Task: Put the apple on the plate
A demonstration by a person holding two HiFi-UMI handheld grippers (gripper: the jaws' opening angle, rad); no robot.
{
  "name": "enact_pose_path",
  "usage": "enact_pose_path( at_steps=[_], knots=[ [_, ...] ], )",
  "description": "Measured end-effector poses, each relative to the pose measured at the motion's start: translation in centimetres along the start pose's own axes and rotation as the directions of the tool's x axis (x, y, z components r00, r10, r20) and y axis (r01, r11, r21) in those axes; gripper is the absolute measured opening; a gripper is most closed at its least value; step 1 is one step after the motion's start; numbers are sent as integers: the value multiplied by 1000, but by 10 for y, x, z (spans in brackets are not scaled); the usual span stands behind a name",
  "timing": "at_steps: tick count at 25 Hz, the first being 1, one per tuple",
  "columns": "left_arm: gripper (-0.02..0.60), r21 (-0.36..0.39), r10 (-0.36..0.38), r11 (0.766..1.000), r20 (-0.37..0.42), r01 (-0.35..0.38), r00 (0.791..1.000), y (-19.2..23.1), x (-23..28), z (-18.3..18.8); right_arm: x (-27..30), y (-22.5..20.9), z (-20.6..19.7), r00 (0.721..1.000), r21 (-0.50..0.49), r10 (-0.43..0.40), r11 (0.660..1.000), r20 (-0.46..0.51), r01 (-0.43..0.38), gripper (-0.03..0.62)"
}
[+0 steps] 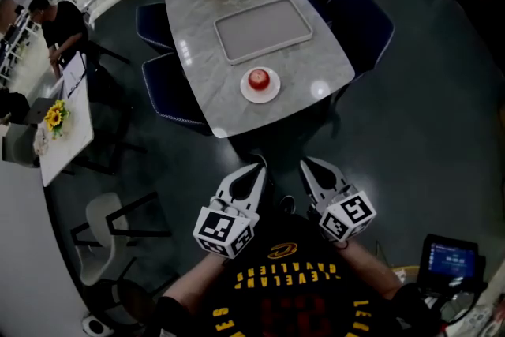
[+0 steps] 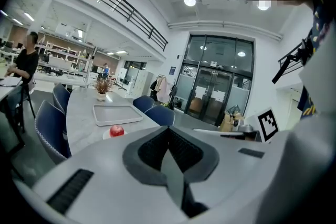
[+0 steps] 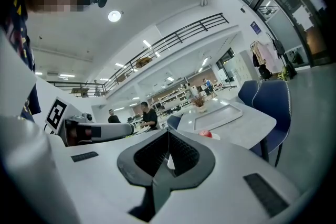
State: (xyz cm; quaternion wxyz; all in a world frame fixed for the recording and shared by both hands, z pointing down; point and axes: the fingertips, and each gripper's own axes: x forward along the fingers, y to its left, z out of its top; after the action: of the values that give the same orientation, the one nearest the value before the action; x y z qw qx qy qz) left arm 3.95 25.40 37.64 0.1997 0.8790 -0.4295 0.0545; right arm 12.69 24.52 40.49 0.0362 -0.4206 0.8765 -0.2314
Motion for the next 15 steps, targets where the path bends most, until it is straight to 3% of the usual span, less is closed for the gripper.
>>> enact_pose_path(
  at_steps=[8, 15],
  knots=[
    [2, -73, -26, 997, -11, 25, 1000, 33, 37, 5, 26, -33, 6, 997, 7, -63, 998, -41, 63, 9],
    [2, -153, 9, 988, -47, -17, 999, 105, 90, 13, 86, -82, 10, 991, 42, -91, 995, -94, 95, 9]
  ],
)
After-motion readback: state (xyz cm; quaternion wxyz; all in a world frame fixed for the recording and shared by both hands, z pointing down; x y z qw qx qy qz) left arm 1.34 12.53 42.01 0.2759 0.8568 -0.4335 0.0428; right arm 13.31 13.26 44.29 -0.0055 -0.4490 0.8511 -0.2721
